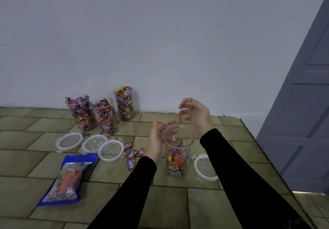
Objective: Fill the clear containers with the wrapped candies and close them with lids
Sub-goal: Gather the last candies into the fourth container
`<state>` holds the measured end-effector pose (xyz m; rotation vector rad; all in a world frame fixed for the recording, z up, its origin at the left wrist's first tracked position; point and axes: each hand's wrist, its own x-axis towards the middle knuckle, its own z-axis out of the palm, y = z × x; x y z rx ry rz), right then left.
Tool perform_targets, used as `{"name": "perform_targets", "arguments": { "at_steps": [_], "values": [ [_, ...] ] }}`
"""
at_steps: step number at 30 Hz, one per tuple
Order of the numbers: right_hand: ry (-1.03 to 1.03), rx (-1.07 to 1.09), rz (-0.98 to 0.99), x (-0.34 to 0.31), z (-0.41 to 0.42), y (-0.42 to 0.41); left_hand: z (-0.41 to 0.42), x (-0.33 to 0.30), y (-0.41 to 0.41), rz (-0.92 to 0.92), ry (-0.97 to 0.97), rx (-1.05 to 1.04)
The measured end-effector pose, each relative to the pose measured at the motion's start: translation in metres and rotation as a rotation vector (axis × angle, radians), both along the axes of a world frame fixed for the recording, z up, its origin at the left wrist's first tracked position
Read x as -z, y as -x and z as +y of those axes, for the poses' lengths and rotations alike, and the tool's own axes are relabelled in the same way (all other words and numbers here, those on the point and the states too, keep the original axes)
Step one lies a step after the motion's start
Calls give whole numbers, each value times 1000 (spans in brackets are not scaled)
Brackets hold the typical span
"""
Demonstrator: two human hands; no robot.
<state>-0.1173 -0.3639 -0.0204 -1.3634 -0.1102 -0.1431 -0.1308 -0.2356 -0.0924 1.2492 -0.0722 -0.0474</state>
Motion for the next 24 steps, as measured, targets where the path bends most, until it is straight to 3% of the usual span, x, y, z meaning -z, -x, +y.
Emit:
{"name": "perform_targets", "arguments": {
  "at_steps": [4,7,10,12,16,18,21,24],
  "values": [
    [17,71,75,12,-13,-22,20,15,-1,-34,-362,-273],
    [74,99,253,47,-9,-41,45,40,-2,-32,-1001,-393],
    [196,82,275,85,-1,-53,60,58,0,52,-1342,-374],
    [392,19,151,102,3,-56,65,67,-1,93,-1477,-323],
    [1259,-165,-61,122,8,-73,70,78,-5,137,-1625,-199],
    [1520,-197,-96,133,15,-84,70,81,-9,151,-1615,-176],
    [1686,-218,-190,147,19,-94,66,82,-19,138,-1606,-144],
    [1721,-267,-243,153,15,-98,63,83,-28,112,-1620,-147]
  ]
}}
